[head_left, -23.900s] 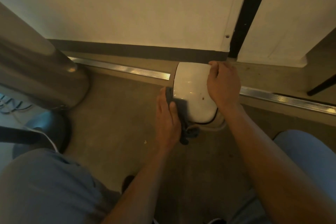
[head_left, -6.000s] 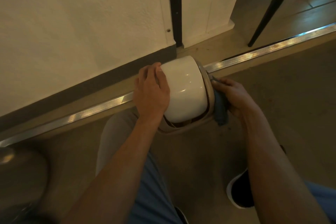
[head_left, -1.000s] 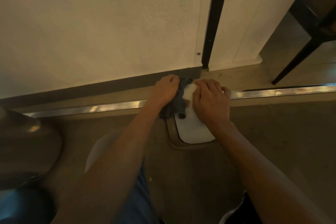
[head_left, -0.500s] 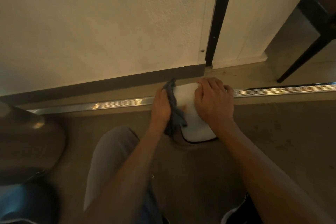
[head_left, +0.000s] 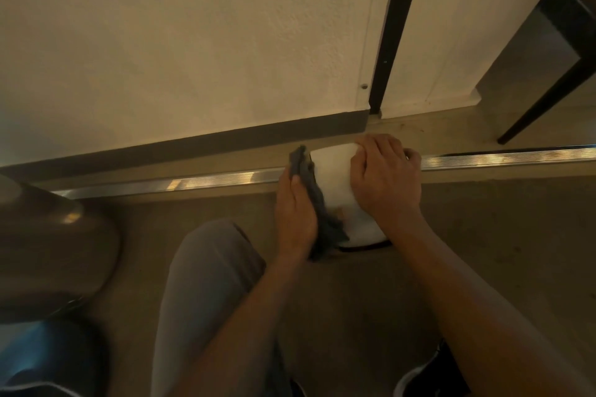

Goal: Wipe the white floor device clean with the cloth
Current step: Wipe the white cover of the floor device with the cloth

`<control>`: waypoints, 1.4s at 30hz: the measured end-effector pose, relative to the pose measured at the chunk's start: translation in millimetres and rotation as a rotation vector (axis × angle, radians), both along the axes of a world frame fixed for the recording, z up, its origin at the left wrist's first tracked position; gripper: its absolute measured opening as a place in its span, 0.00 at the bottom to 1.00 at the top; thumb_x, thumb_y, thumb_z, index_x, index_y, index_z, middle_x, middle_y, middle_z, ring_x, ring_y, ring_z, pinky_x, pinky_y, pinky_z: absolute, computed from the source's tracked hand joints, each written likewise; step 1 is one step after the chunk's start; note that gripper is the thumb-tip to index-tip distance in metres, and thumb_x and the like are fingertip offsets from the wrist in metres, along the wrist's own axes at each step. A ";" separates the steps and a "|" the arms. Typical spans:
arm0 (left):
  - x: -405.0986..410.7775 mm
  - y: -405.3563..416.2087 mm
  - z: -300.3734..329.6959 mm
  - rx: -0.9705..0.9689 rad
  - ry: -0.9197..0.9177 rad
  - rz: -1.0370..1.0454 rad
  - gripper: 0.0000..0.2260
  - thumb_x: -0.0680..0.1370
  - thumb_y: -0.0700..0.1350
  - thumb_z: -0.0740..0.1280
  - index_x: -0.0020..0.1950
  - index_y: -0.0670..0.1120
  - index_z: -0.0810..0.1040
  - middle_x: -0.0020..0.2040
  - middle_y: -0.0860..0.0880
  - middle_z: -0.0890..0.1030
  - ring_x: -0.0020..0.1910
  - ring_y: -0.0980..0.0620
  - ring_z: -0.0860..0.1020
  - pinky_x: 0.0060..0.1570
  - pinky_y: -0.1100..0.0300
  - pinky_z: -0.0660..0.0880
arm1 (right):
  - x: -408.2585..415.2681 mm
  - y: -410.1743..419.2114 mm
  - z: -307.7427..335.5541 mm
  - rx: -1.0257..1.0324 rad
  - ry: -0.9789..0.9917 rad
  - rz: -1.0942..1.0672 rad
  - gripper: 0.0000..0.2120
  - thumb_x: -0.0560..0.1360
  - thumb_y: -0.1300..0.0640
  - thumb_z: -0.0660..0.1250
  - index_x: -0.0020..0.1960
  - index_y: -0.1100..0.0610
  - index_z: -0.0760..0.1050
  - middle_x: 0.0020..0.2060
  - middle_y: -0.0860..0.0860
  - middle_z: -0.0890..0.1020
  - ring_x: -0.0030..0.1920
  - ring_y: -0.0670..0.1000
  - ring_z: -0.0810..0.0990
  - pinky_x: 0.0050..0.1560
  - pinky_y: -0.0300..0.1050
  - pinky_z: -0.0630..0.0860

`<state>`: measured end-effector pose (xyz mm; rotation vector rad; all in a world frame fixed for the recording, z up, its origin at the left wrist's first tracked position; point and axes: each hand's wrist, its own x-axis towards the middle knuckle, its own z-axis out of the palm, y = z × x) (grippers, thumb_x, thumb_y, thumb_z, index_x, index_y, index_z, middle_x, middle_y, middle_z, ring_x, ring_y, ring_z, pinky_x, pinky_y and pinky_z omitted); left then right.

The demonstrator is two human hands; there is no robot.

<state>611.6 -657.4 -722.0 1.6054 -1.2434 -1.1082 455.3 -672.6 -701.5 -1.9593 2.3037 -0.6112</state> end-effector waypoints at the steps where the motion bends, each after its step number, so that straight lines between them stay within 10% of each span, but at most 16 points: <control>1: 3.3 -30.0 -1.8 0.043 -0.049 -0.044 0.15 0.86 0.47 0.53 0.68 0.45 0.73 0.61 0.47 0.77 0.57 0.52 0.76 0.55 0.70 0.69 | 0.3 -0.2 0.8 0.006 -0.006 0.000 0.16 0.81 0.49 0.50 0.60 0.53 0.72 0.59 0.52 0.77 0.61 0.51 0.74 0.63 0.55 0.67; 6: -8.1 -64.4 15.2 0.001 -0.284 -0.174 0.14 0.86 0.44 0.54 0.63 0.42 0.76 0.60 0.41 0.78 0.61 0.44 0.76 0.56 0.59 0.69 | 1.8 1.5 1.1 0.002 -0.022 0.003 0.15 0.81 0.49 0.50 0.61 0.52 0.71 0.60 0.52 0.76 0.61 0.50 0.73 0.63 0.56 0.68; 12: -4.7 57.6 -1.4 -0.175 -0.244 -0.138 0.25 0.86 0.52 0.53 0.81 0.57 0.47 0.82 0.51 0.51 0.79 0.52 0.57 0.75 0.55 0.61 | -0.5 1.3 -1.9 0.003 -0.004 0.002 0.17 0.82 0.48 0.49 0.62 0.53 0.71 0.60 0.52 0.76 0.60 0.51 0.73 0.63 0.55 0.68; 16: -9.4 -2.1 5.7 -0.130 -0.184 -0.063 0.19 0.86 0.48 0.53 0.77 0.47 0.64 0.74 0.46 0.68 0.72 0.50 0.68 0.68 0.61 0.65 | -0.4 1.0 -0.5 -0.001 -0.016 0.008 0.16 0.82 0.49 0.50 0.62 0.53 0.71 0.60 0.53 0.76 0.61 0.51 0.73 0.62 0.55 0.67; 20: -18.5 -72.8 29.3 -0.048 -0.344 -0.162 0.15 0.85 0.46 0.53 0.51 0.44 0.78 0.49 0.46 0.78 0.51 0.46 0.77 0.50 0.55 0.70 | 1.8 0.3 -0.7 -0.013 -0.003 0.000 0.15 0.81 0.50 0.52 0.62 0.53 0.71 0.60 0.52 0.76 0.61 0.52 0.73 0.62 0.56 0.68; 25: -14.5 29.1 4.6 -0.250 -0.284 -0.096 0.21 0.86 0.52 0.52 0.79 0.51 0.58 0.80 0.49 0.58 0.77 0.56 0.59 0.72 0.71 0.55 | 0.3 0.1 -0.6 -0.006 -0.002 0.003 0.17 0.82 0.49 0.50 0.63 0.54 0.71 0.61 0.53 0.76 0.62 0.52 0.73 0.62 0.55 0.68; 28: -10.2 75.5 -5.4 -0.211 -0.334 -0.111 0.25 0.84 0.55 0.52 0.79 0.60 0.46 0.82 0.51 0.48 0.80 0.52 0.52 0.77 0.56 0.55 | 0.3 0.9 -1.2 -0.012 -0.001 0.004 0.19 0.81 0.48 0.48 0.63 0.54 0.72 0.61 0.53 0.77 0.61 0.52 0.74 0.63 0.55 0.68; 35: -11.0 -72.1 19.7 0.033 -0.227 -0.162 0.15 0.86 0.45 0.54 0.62 0.44 0.78 0.59 0.42 0.79 0.59 0.46 0.76 0.59 0.60 0.70 | 1.7 -0.6 -0.6 -0.020 0.018 -0.007 0.15 0.81 0.51 0.52 0.62 0.53 0.72 0.60 0.52 0.77 0.62 0.51 0.73 0.62 0.56 0.68; 42: -14.0 35.2 -0.5 -0.026 0.025 0.057 0.16 0.86 0.52 0.54 0.69 0.48 0.69 0.60 0.56 0.75 0.58 0.74 0.72 0.60 0.76 0.67 | 0.2 -1.9 -0.8 -0.017 -0.005 0.007 0.14 0.82 0.50 0.51 0.62 0.51 0.71 0.60 0.51 0.76 0.61 0.50 0.73 0.62 0.54 0.67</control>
